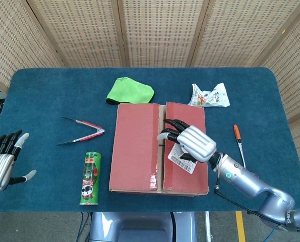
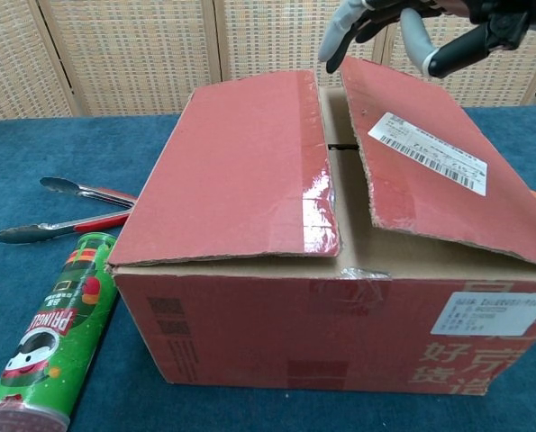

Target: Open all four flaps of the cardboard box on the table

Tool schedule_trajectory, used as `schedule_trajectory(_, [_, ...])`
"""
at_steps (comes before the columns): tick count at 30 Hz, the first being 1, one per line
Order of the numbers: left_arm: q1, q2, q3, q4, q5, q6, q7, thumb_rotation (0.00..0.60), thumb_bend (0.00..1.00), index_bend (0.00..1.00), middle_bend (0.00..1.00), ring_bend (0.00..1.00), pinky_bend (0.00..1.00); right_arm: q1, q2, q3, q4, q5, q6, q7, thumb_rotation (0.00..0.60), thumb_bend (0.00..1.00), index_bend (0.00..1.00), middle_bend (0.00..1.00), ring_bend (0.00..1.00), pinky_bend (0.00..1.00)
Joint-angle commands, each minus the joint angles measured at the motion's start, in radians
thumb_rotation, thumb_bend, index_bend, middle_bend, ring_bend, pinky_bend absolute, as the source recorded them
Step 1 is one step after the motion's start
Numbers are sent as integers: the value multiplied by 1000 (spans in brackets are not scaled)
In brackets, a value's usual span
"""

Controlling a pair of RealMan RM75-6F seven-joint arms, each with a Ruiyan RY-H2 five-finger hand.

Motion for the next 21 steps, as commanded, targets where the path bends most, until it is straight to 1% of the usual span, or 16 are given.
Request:
schedule_trajectory(1, [-4, -1, -3, 0, -8, -5, 0, 514, 194, 0, 0, 0, 0, 10, -9, -2, 9, 6, -10, -8, 600, 1000, 272, 292, 30, 103])
schedule_trajectory(16, [-10, -4, -4, 13, -38, -25, -21, 515, 194, 0, 0, 0, 0, 50, -47, -26, 42, 42, -47, -49, 600, 1000, 289, 307, 30, 103])
schedule_trajectory(21, [-10, -2, 0, 16, -37, -29, -37, 515, 193, 0, 0, 0, 0, 53, -54, -37, 56, 50, -48, -58, 600, 1000, 329, 343, 31, 103])
